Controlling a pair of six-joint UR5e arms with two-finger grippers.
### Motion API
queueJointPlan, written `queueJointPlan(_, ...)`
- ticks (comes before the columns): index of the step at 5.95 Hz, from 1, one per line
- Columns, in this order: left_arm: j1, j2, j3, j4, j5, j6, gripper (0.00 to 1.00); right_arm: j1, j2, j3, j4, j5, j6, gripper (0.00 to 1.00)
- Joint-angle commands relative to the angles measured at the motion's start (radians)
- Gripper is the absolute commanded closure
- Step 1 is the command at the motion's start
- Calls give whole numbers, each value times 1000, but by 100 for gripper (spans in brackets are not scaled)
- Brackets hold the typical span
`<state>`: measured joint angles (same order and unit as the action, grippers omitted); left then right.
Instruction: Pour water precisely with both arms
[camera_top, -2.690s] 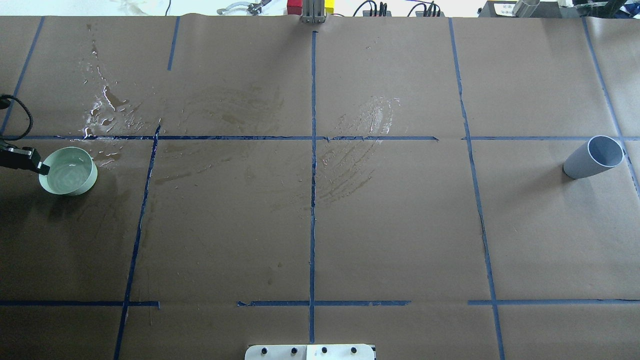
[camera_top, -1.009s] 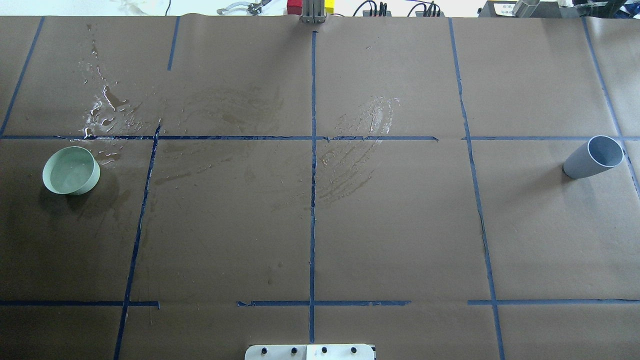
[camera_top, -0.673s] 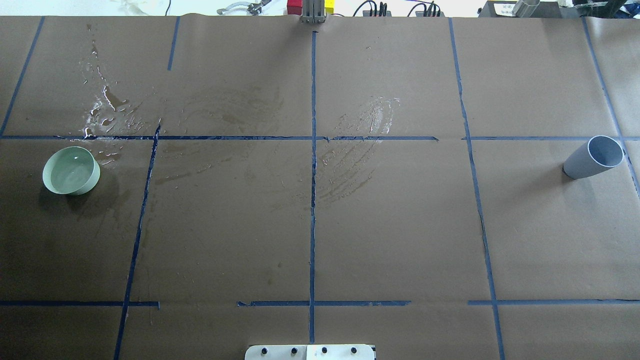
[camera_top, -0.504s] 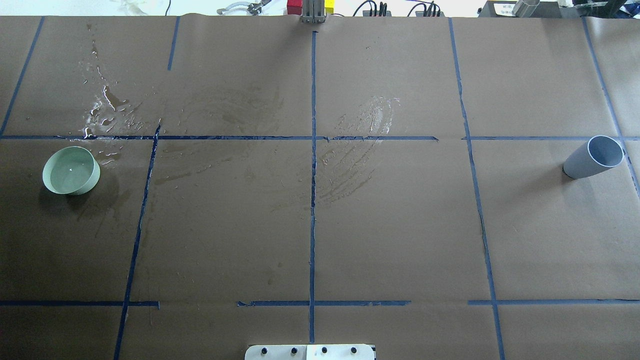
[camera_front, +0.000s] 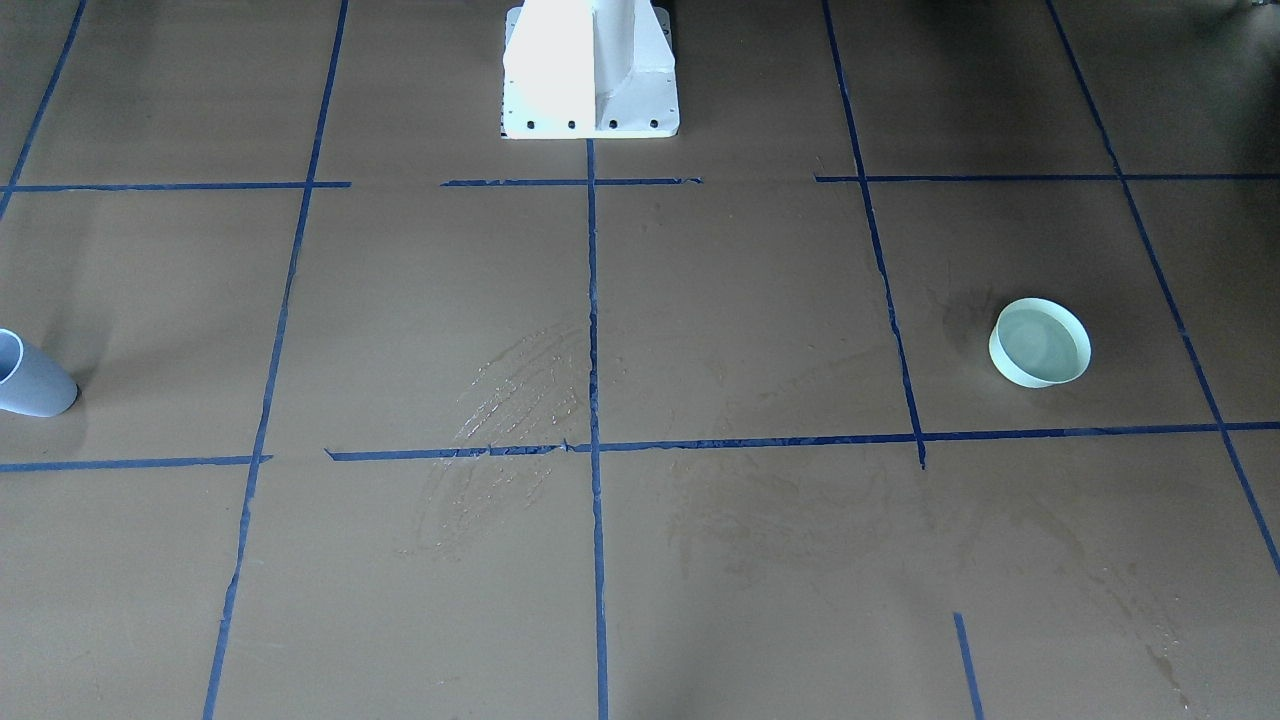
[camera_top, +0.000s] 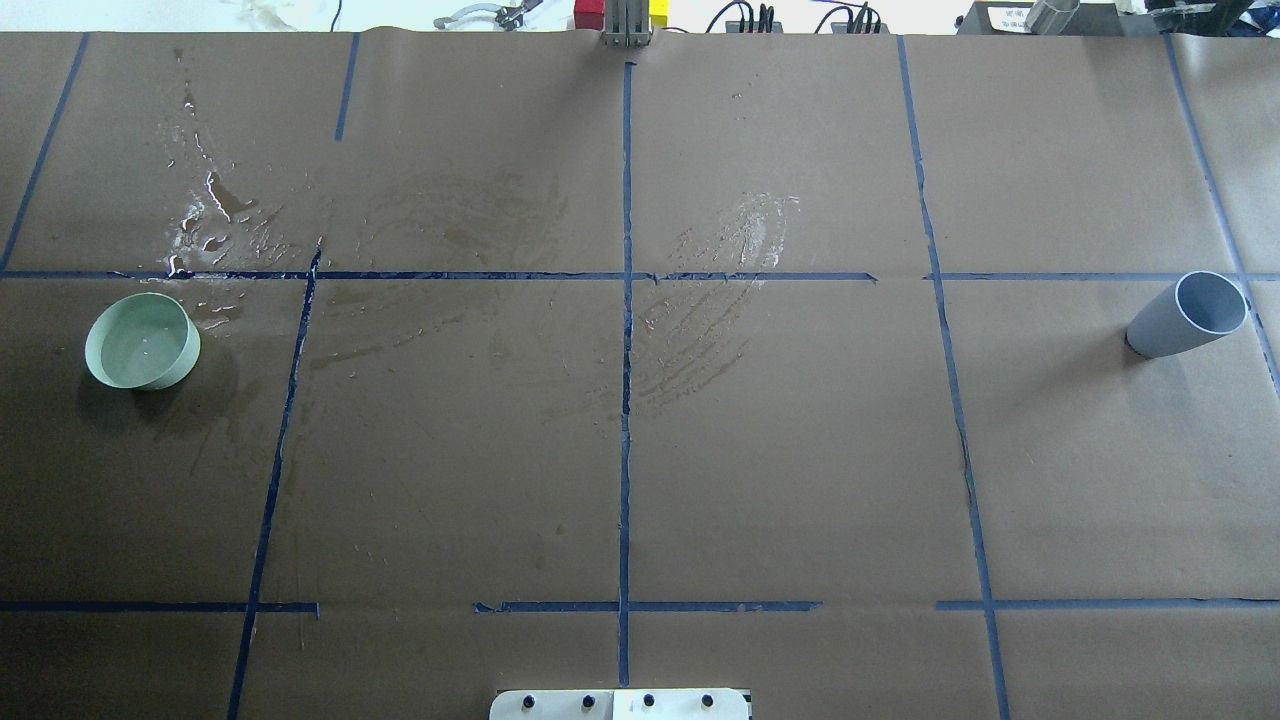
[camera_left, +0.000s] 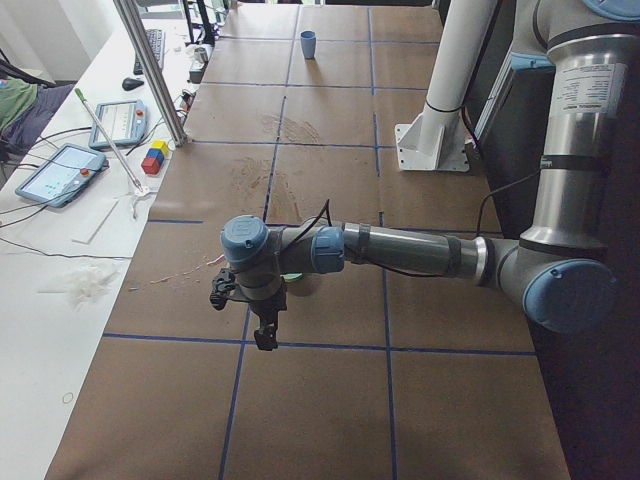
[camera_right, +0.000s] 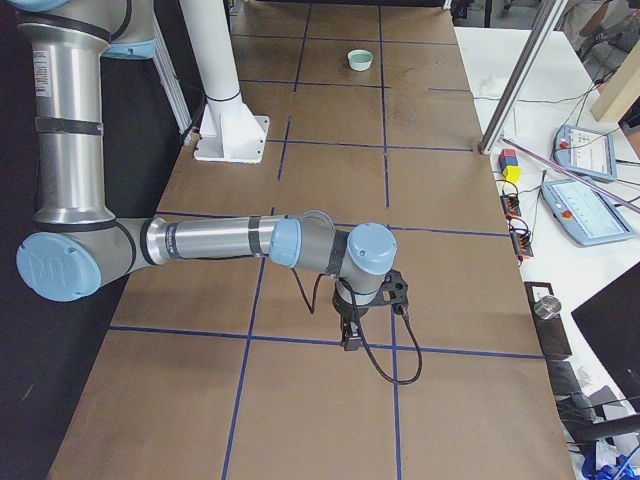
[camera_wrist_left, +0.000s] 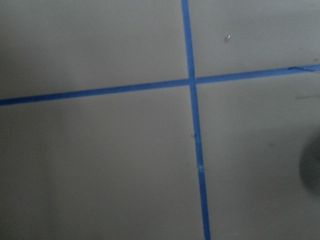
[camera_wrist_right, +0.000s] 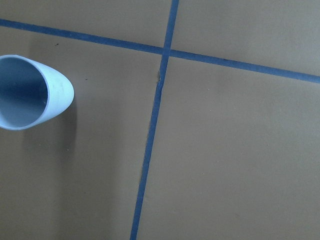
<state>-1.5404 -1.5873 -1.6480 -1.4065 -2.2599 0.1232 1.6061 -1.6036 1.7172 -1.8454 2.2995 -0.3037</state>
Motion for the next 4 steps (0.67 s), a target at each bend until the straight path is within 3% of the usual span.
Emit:
queueJointPlan(1,0,12,1,-17,3,1,0,0,1,-1,0,2,1,0)
queueJointPlan(4,0,13,-19,-15,2,-7,0,0,-21,-5,-1,3,-2,0)
